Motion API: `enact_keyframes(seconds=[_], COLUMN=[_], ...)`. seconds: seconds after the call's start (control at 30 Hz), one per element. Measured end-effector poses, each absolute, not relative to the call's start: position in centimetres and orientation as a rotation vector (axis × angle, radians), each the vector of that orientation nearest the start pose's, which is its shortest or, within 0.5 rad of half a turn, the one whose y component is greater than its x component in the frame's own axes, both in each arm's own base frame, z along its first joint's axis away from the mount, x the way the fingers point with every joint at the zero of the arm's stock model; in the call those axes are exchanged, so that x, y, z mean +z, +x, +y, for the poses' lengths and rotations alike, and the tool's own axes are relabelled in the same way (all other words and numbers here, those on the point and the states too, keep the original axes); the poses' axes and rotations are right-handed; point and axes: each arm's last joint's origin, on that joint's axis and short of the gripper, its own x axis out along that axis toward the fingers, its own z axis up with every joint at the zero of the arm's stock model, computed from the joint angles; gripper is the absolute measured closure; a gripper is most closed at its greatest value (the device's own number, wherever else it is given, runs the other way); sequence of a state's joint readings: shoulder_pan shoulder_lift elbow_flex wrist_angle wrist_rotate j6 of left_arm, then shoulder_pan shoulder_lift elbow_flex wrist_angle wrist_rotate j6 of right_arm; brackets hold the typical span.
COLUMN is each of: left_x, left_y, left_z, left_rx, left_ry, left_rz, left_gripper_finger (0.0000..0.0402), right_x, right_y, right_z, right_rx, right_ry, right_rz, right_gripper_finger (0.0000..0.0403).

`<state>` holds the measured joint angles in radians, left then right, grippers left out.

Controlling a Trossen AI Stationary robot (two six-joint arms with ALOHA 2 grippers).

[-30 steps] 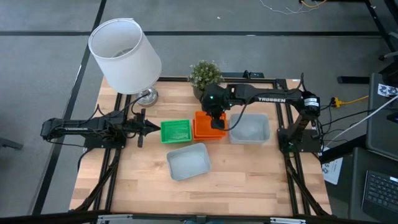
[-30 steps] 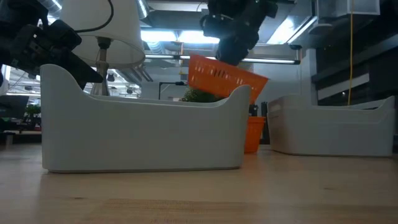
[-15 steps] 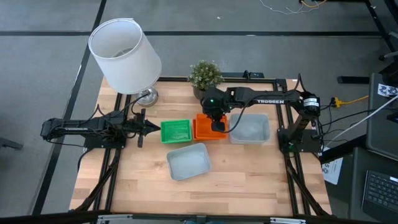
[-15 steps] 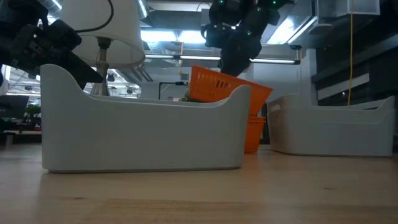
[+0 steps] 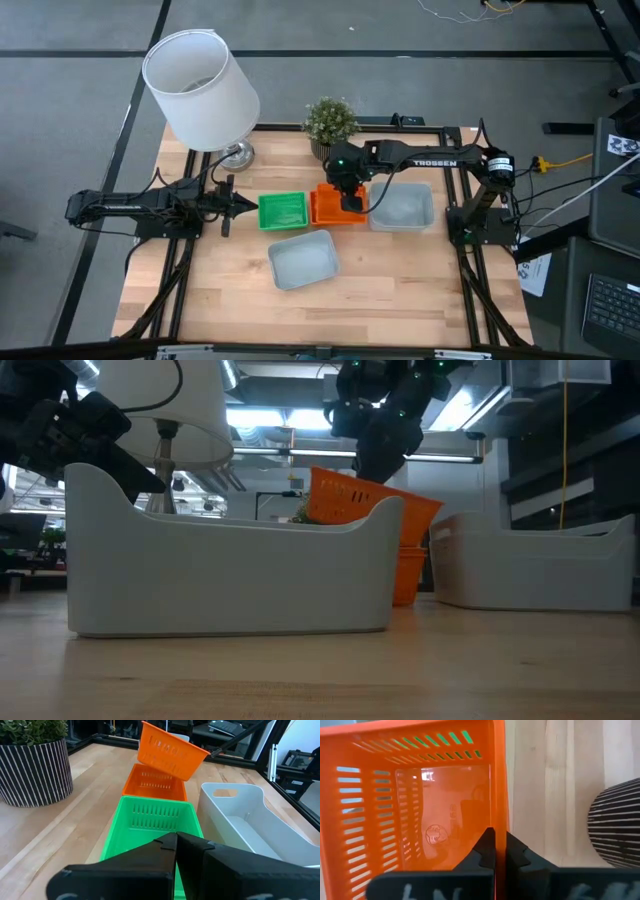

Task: Stack baskets by color
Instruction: Stack the bottom orange bin on the top of the orange bins

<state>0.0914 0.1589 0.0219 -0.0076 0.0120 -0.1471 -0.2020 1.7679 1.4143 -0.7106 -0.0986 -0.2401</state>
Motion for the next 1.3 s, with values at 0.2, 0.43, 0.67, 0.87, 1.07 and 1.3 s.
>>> enact_keyframes(seconds=[0.2, 0.43, 0.67, 0.87, 1.07, 1.3], left_x=[15.7, 15.7, 15.7, 15.7, 15.7, 15.7], left_y=[10.5, 10.5, 10.5, 10.5, 10.5, 10.5], left_z=[0.9, 0.9, 0.9, 0.9, 0.9, 0.9], left_rx=[0.09, 0.09, 0.09, 0.09, 0.09, 0.09], left_ry=[-0.154, -0.154, -0.154, -0.154, -0.154, -0.154], left_rz=[0.138, 0.138, 0.138, 0.138, 0.138, 0.139], left_gripper_finger=[0.0401, 0.0401, 0.0401, 0.0401, 0.0401, 0.0401], right_x=[24.8, 24.1, 23.8, 23.8, 23.8, 23.9], right_y=[36.3, 36.8, 36.3, 36.3, 36.4, 36.4], right_z=[-7.1, -7.1, -7.0, -7.0, -7.0, -6.9], right_rx=[0.034, 0.037, 0.042, 0.032, 0.03, 0.053], right_ry=[-0.057, -0.058, -0.043, -0.029, -0.025, -0.009], right_rz=[1.059, 1.066, 1.119, 1.116, 1.113, 1.107], right_gripper_finger=[0.0403, 0.0403, 0.0403, 0.0403, 0.0395, 0.0355])
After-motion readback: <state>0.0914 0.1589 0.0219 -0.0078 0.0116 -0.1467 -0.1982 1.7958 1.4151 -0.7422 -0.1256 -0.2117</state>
